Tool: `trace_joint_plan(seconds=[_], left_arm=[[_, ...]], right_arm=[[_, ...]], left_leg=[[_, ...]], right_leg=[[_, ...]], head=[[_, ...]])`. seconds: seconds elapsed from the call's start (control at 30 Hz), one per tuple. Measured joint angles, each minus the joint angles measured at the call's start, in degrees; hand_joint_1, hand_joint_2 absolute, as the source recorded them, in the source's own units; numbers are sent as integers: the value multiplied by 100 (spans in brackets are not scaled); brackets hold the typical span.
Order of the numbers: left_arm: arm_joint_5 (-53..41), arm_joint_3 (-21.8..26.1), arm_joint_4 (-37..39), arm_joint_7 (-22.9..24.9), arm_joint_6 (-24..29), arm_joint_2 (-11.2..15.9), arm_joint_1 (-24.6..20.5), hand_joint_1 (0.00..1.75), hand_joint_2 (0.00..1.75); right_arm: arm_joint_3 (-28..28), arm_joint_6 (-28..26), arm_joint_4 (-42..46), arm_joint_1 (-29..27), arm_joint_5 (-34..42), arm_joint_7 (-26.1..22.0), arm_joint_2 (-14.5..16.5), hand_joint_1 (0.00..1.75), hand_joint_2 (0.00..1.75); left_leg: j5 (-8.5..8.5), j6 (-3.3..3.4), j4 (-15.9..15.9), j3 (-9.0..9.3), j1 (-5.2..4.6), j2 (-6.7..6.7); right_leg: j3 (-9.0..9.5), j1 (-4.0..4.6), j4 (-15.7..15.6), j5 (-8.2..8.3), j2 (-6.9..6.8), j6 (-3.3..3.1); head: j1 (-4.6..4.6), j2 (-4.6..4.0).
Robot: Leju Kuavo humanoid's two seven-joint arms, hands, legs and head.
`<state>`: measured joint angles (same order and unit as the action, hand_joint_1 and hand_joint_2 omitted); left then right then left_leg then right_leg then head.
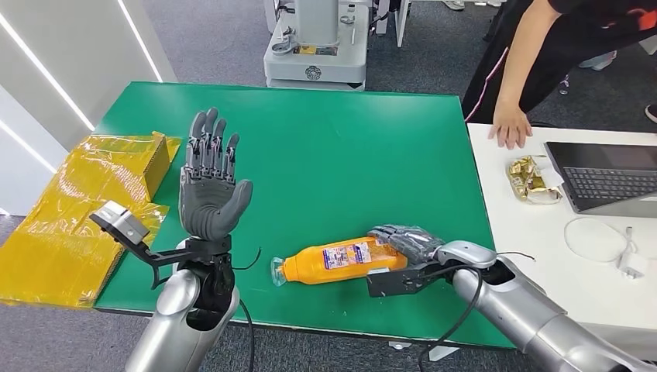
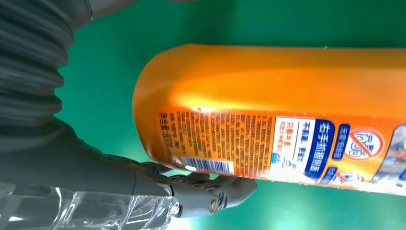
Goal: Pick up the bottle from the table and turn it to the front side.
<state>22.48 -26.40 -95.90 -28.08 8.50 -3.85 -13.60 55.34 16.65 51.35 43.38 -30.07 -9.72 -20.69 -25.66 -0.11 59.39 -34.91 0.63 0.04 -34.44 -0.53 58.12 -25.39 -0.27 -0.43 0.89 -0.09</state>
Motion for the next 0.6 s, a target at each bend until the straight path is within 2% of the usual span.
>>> trace_joint_plan(seconds=[0.33,0.4,0.43,0.47,0.53,0.6], left_arm=[[28,-69,22,31,-5,0,-6,0,175],[34,-75,23,35,-8,-1,-13,0,175],[34,-79,23,36,-8,-1,-19,0,175],[37,-83,23,36,-8,-1,-27,0,175],[51,-92,23,36,-3,1,-43,0,175],[72,-99,23,36,9,3,-52,0,175]], right_arm=[[-58,23,19,95,-74,31,67,2,175],[-62,20,19,97,-101,32,69,46,175],[-62,22,18,99,-119,25,70,48,175],[-62,24,15,102,-136,8,71,45,175],[-55,28,1,107,-153,-48,77,2,175],[-43,25,-25,108,-150,-92,86,0,175]], left_leg=[[0,0,0,1,0,0],[0,0,0,1,0,0],[0,0,0,1,0,0],[0,0,0,0,0,0],[0,0,0,0,0,0],[0,0,0,0,0,0]], right_leg=[[0,0,1,0,0,0],[0,0,1,0,0,0],[0,0,1,0,0,0],[0,0,0,0,0,0],[0,0,0,0,0,0],[0,0,0,0,0,0]], head=[[1,0],[1,0],[1,0],[1,0],[1,0],[0,0]])
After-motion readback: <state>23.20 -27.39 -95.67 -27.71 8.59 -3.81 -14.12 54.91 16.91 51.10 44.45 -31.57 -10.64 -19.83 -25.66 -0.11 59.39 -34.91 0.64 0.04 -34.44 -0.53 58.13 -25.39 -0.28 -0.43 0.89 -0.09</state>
